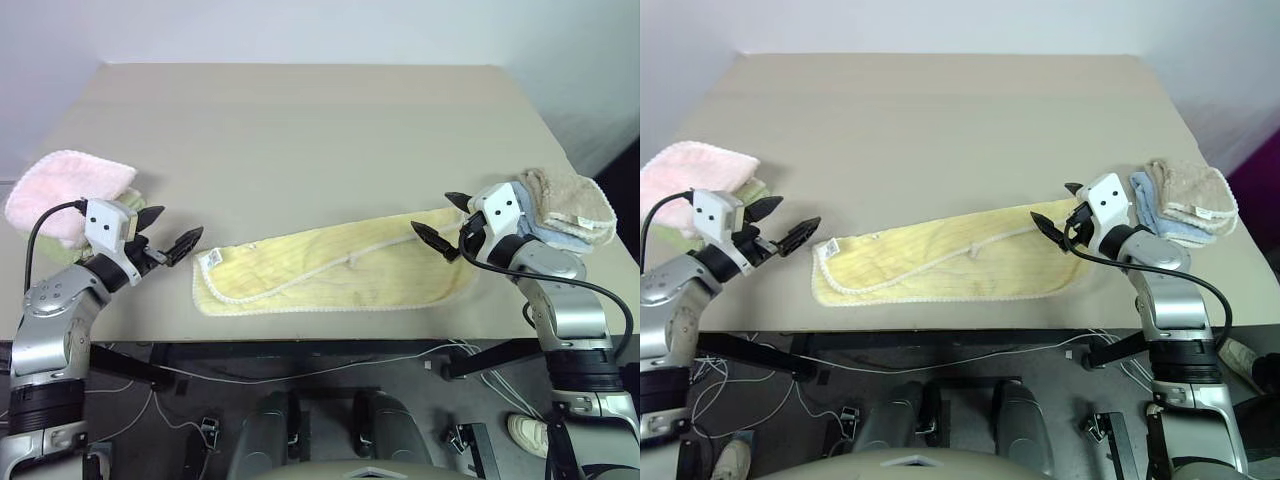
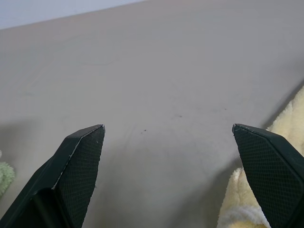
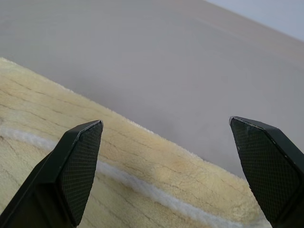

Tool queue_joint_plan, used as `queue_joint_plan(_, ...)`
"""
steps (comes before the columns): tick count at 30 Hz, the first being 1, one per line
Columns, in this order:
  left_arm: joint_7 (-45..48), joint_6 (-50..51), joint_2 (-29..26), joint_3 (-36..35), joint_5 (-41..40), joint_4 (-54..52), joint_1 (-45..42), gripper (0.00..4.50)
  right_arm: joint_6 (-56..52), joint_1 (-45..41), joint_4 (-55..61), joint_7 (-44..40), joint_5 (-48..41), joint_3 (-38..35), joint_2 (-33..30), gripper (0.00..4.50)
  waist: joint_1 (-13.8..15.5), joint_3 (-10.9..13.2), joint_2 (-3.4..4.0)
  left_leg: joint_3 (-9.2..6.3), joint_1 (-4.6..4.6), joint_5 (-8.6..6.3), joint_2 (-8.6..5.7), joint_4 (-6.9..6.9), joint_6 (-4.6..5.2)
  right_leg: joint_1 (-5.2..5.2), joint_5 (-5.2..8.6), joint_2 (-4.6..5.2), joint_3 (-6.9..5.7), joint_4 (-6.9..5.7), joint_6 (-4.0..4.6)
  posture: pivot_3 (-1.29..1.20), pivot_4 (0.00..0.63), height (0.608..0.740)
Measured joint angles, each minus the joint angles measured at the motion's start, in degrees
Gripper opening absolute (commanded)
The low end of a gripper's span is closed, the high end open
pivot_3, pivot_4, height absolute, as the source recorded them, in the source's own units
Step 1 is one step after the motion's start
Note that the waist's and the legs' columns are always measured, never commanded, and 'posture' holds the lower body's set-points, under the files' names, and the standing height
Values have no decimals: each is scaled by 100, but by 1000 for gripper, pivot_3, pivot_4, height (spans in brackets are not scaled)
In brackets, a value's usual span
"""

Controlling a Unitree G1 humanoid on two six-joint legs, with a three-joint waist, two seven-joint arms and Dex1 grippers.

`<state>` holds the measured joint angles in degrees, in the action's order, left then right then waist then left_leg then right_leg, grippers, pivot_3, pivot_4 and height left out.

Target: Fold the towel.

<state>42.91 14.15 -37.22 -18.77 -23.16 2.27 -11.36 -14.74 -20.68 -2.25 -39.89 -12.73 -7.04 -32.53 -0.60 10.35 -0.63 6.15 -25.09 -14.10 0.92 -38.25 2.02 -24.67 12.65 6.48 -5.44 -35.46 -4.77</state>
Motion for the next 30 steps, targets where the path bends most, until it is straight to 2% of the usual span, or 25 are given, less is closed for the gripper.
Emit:
queue_joint_plan(19,4,-340,-8,158,109,244,-224,4500,62,-19,13,32,7,13,78,4480,-6,0,0,0,0,0,0,0,0,0,0,-1,0,0,0,0,150,740)
queue_joint_plan(24,101,-498,-160,178,204,268,-265,4500,190,-158,-253,31,20,121,231,4480,-16,0,0,2,1,0,1,1,0,0,0,-2,0,0,0,0,150,740)
queue_joint_plan(30,829,-935,-726,322,475,295,-169,4500,337,-368,-482,13,58,307,352,4480,-8,1,2,3,1,-1,0,1,-1,-1,1,0,0,1,1,0,150,740)
